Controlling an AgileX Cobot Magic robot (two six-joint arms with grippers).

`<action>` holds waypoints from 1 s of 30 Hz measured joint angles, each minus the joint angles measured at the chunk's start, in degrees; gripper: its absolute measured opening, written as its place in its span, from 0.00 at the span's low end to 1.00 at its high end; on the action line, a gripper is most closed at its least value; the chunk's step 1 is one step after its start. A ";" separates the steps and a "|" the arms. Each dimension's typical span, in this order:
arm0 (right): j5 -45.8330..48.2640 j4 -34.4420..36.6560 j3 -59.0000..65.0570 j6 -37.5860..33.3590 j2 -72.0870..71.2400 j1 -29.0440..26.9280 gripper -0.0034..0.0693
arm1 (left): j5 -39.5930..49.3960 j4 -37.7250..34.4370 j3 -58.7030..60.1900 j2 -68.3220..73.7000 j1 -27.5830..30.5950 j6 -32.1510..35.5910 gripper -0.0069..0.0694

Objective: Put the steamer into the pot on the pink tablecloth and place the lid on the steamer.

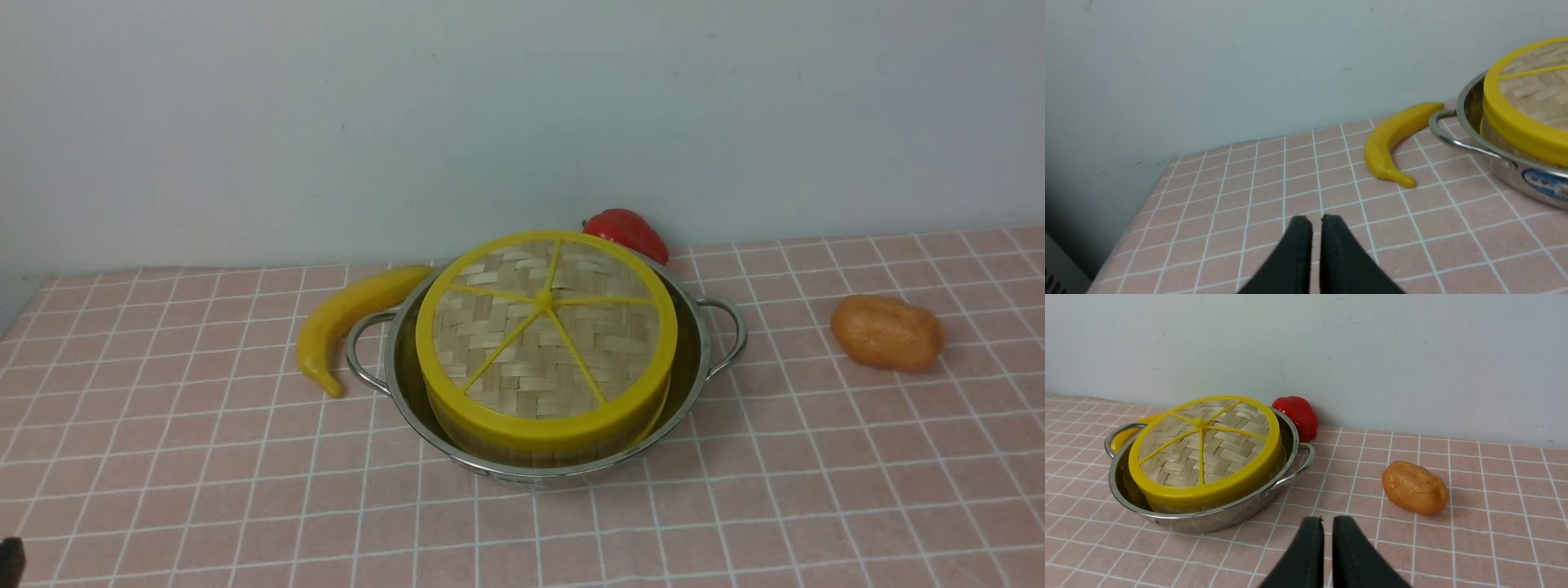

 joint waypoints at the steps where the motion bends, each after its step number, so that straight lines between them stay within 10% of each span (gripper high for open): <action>1: 0.00 0.00 0.00 0.00 0.00 0.00 0.13 | -0.29 0.00 0.28 -0.39 0.00 0.00 0.13; 30: -0.24 -1.42 0.14 -0.51 -0.58 -3.22 0.27 | -2.28 0.14 5.13 -1.79 0.12 0.29 0.20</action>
